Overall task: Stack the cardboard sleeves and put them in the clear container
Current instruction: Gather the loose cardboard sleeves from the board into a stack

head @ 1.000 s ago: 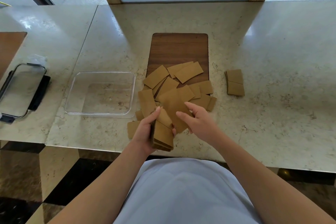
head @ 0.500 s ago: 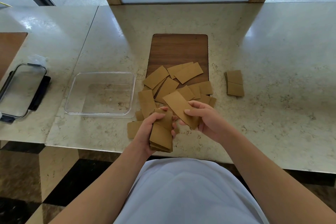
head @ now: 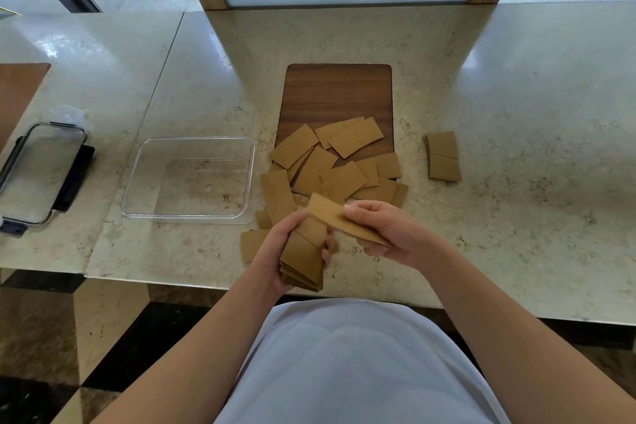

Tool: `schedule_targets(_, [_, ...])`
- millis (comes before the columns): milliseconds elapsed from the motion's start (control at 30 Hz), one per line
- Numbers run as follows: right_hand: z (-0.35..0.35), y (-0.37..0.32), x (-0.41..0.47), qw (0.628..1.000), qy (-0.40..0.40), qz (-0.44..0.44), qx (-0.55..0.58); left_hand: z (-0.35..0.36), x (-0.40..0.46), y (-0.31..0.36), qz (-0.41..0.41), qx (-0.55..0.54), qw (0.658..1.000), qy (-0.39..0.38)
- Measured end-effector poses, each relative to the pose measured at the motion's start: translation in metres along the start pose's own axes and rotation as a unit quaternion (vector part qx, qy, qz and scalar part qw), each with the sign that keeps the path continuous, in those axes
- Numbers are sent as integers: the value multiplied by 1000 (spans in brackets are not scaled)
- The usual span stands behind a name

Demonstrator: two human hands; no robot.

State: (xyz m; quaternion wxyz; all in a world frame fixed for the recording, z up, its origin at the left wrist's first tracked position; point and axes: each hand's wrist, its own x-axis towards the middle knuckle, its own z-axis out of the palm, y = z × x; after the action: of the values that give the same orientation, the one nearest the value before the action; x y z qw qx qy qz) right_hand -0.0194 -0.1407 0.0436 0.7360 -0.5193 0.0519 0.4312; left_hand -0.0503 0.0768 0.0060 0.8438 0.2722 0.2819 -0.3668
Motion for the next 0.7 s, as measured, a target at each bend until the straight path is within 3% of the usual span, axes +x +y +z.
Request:
schedule_targets(67, [0,-14,3,981,-36,10,-189,-3,0,2,-20,79,996,-23])
schedule_targets(167, [12,-33,23,853,-26,-12,-521,-2,2,-3,-80,124,986,-80])
schedule_targets(233, [26,-39,37,782,-5,-53,-621,-2,3,-8,-107,88,982,-132])
schedule_targets(333, [36,-40,47,731,30,-128,-669,-6,1,-8,-89,45,980,-175])
schedule_targets(367, [35,-38,48,740,36,-151,-655,-8,0,-7,-71,37,980,-181])
schedule_targets(400, [33,-35,48,774,38,-164,-611,-9,-2,-5,-52,30,981,-186])
schedule_targets(467, [26,-25,49,875,58,-163,-452,-11,-5,-3,-17,7,981,-192])
schedule_targets(533, [14,-8,54,921,148,-134,-335,-18,-8,0,19,-29,985,-169])
schedule_targets(600, [6,14,62,905,240,-75,-344,-30,-13,3,65,-60,987,-131])
schedule_targets(700, [2,48,70,839,245,-39,-485,-46,-20,9,137,-61,987,-63])
